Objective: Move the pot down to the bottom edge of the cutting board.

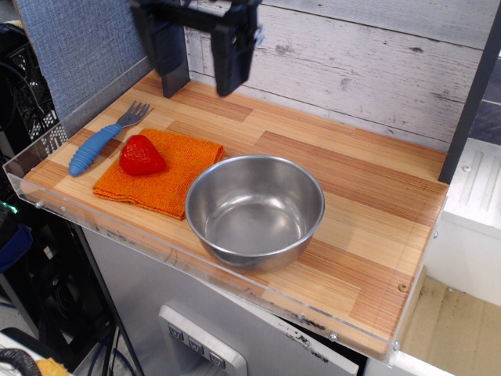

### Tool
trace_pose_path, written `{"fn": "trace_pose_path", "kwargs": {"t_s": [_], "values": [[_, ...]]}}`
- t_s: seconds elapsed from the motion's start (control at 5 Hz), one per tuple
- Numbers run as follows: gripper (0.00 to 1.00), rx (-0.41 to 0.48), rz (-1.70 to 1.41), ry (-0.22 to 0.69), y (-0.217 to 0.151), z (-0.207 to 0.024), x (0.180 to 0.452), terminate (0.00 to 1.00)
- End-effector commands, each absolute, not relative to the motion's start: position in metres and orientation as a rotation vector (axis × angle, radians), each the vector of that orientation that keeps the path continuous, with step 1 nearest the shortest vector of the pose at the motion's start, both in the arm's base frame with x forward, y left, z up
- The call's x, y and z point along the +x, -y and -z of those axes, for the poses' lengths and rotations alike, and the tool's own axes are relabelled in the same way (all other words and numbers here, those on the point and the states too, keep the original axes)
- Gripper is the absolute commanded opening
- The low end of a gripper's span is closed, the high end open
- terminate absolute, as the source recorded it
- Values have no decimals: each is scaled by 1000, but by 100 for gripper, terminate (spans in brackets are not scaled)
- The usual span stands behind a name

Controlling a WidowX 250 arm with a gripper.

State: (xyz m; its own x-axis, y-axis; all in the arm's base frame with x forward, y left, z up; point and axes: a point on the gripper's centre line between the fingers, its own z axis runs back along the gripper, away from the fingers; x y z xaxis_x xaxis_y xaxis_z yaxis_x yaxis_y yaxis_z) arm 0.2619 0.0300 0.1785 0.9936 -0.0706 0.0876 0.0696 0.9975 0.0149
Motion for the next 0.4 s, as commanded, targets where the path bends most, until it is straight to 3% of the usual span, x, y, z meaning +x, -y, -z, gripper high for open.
{"fn": "trace_pose_path", "kwargs": {"t_s": [0.0, 0.2], "values": [[100, 23, 98, 119, -31, -188, 259, 0], [100, 23, 98, 119, -31, -188, 259, 100]]}}
